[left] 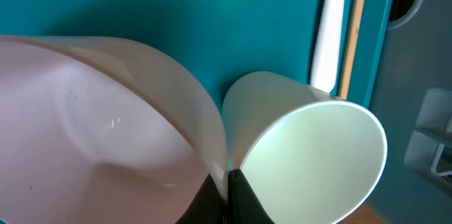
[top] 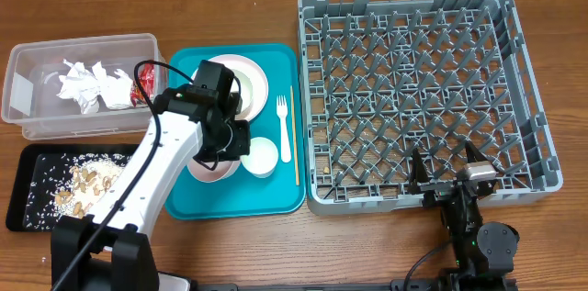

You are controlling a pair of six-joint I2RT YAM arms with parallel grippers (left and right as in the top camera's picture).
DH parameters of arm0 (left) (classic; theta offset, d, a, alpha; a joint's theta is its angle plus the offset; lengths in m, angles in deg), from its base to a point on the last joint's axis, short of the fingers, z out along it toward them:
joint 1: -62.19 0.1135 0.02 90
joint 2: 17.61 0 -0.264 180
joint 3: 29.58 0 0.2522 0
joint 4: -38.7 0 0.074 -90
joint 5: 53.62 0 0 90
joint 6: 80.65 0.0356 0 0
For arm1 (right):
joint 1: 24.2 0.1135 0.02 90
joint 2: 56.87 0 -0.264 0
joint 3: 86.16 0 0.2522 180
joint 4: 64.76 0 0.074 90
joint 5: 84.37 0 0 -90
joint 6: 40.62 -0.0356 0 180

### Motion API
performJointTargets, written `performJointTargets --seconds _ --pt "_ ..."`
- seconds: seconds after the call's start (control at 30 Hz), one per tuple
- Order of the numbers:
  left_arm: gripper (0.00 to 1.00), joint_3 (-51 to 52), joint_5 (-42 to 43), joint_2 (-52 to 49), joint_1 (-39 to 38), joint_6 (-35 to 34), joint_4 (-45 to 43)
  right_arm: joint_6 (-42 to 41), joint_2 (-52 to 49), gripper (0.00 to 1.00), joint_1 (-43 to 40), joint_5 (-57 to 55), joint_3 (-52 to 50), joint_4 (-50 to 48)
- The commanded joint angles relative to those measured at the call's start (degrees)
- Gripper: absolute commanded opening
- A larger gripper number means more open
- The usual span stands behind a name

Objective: Sort waste into correct bins and load items into the dishwasher
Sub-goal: 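Carry the empty bowl right and set it on the teal tray, then lower the left gripper onto the orange carrot and grasp it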

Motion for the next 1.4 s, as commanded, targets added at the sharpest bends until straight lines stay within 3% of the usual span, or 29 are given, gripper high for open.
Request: performJointTargets --seconds 0.0,0.13,0.33,0.53,0.7,0.9,1.03,1.2,1.37 --pt "0.04 0.35 -0.85 -0.09 -0.81 -0.96 0.04 -0.2 0.55 1.0 -0.2 -0.17 -0.61 -0.26" --pt "0.09 0.35 -0.87 -0.09 -0.85 -0.96 0.24 -0.2 0.55 1.0 -0.2 -0.17 -0.61 -0.26" --pt "0.27 0.35 -0.59 -0.09 -0.85 -0.92 0.7 -0.2 0.55 1.0 -0.2 -0.17 -0.61 -0.24" --pt "0.29 -1.11 -0.48 -0.02 0.04 -0.66 1.09 -0.2 0.55 1.0 -0.2 -0.17 -0.61 -0.26" --pt "0.3 -8.04 -1.22 -0.02 3.1 -0.04 3.87 -0.2 0.55 1.0 -0.2 -0.2 -0.61 -0.26" --pt "0.37 -14.16 -14.03 -0.02 8.04 0.85 6.38 -0.17 0.55 1.0 -0.2 -0.17 -0.61 -0.24" --pt "0.42 -13.05 -19.12 -0.07 10.69 2.16 6.54 -0.17 0.55 1.0 -0.2 -0.17 -0.61 -0.24" --pt "0.41 -9.44 -19.08 -0.17 13.27 6.12 3.54 -0.2 0.55 1.0 -0.2 -0.17 -0.61 -0.26" --pt "0.35 -4.66 -19.06 -0.17 14.69 5.92 -0.76 -0.2 0.55 1.0 -0.2 -0.2 -0.61 -0.26"
